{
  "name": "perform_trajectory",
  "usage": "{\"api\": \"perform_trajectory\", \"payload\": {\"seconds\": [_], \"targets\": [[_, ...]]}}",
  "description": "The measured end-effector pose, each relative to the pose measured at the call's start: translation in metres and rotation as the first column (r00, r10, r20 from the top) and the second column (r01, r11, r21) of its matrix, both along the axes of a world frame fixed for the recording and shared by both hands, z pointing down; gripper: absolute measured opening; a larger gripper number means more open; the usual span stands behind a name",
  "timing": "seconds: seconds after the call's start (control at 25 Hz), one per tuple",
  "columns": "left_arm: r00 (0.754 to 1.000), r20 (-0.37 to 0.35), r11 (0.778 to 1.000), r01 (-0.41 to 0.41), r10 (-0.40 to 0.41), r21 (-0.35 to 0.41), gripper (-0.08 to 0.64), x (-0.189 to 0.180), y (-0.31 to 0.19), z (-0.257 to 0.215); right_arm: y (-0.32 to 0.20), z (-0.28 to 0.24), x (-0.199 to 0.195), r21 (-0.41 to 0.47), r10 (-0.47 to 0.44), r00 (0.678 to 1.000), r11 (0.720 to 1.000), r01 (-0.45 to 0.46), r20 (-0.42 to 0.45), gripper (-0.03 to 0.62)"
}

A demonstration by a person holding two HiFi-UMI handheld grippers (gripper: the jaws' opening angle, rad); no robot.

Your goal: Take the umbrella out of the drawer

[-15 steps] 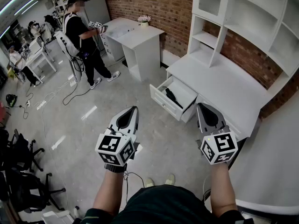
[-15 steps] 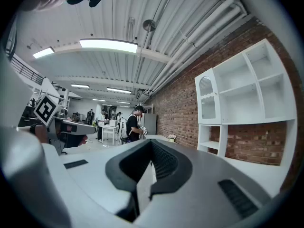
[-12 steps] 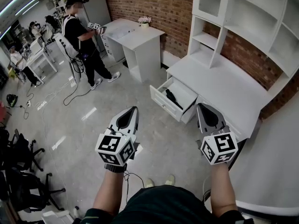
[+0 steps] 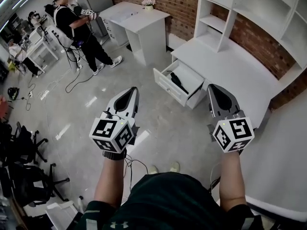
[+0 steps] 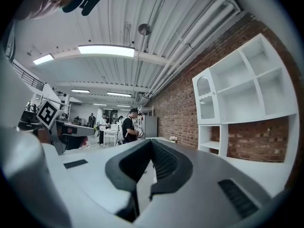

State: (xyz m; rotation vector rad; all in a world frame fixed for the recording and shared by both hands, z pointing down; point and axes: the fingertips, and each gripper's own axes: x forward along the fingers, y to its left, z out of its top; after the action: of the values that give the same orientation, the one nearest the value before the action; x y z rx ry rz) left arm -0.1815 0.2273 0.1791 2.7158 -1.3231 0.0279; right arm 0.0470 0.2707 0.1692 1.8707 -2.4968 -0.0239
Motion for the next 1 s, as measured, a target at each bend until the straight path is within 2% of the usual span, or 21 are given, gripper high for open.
{"api": "perform_trajectory", "payload": {"seconds": [0.4,0.6,0.8,1.0], "targets": [[0.999,0.001,0.999,0.050,-0.050,-0.003,0.008,0.020,0.001,0.007,0.000,0.020,0.026,-0.021,-0.046,0.999,0.999,0.046,0.023,0.004],[0.999,0.008,0.999,0.050,-0.050,-0.013,0.008,0.031,-0.006,0.013,-0.008,0.028,0.037,-0.034,-0.046,0.999,0.998,0.047,0.028,0.004],[0.999,0.015,0.999,0.031,-0.031,-0.018,0.008,0.036,-0.024,0.024,-0.026,0.040,0.033,-0.047,-0.043,0.999,0.998,0.044,0.025,0.005],[1.000,0.008,0.999,0.014,-0.013,-0.031,0.008,0.033,-0.065,0.034,-0.061,0.047,0.027,-0.062,-0.024,1.000,0.998,0.025,0.019,0.004]]}}
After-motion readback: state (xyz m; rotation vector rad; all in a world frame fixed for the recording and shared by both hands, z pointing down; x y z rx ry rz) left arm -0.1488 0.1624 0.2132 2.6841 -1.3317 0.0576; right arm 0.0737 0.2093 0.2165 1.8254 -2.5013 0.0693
